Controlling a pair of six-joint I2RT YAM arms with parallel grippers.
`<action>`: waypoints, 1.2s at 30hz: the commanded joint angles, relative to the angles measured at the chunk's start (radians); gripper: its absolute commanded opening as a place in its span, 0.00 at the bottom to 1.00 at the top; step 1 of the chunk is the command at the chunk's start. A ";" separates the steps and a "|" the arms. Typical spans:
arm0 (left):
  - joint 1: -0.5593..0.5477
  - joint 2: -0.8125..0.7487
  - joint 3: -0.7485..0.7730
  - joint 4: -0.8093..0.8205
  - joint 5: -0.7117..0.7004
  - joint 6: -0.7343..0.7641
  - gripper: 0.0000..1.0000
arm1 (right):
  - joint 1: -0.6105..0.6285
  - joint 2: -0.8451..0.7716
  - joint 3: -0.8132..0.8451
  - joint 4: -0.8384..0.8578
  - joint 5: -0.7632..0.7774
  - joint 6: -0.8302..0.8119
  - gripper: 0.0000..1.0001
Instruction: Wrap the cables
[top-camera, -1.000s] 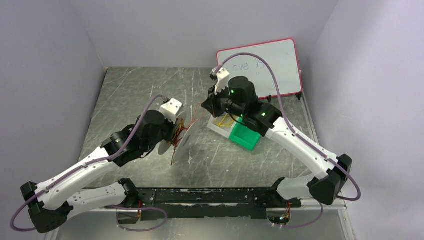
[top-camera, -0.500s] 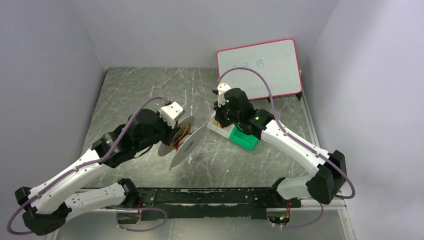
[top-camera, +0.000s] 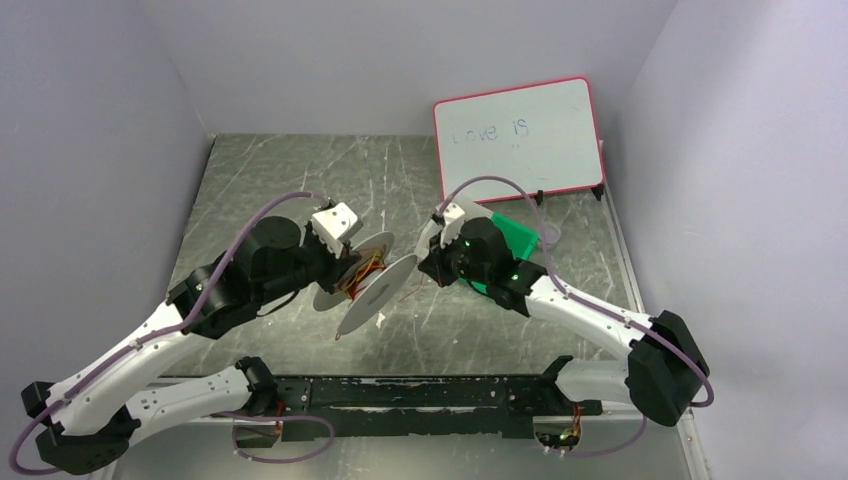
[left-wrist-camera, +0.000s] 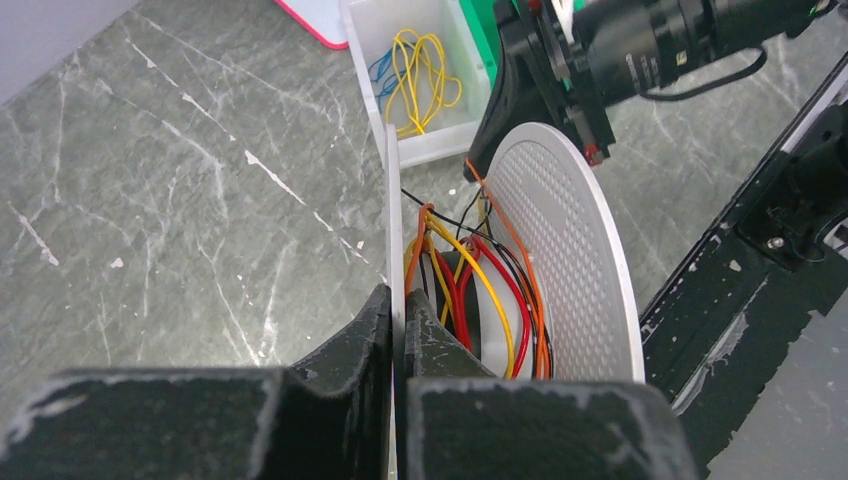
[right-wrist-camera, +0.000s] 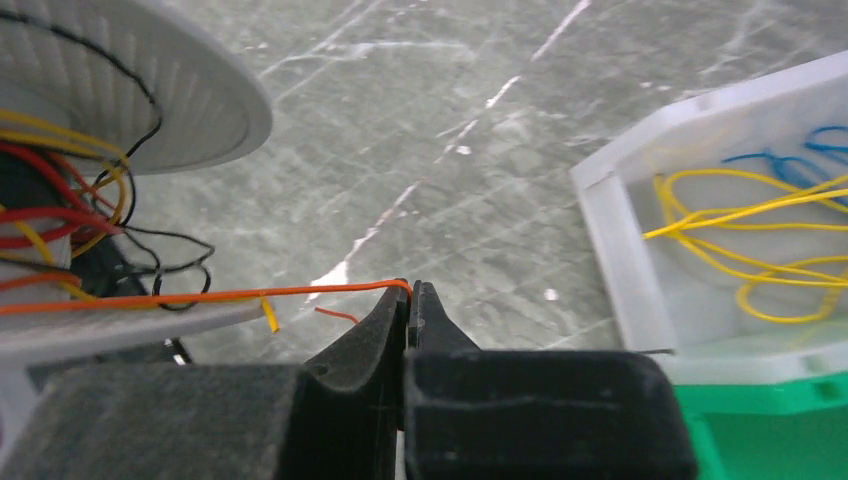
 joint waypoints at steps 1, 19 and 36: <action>-0.006 -0.074 0.043 0.139 0.090 -0.072 0.07 | -0.025 -0.026 -0.137 0.215 -0.033 0.099 0.00; -0.006 -0.177 -0.052 0.471 0.114 -0.335 0.07 | -0.026 -0.198 -0.399 0.802 -0.341 0.338 0.00; -0.005 -0.140 -0.102 0.692 -0.031 -0.472 0.07 | -0.028 -0.281 -0.459 0.951 -0.581 0.521 0.00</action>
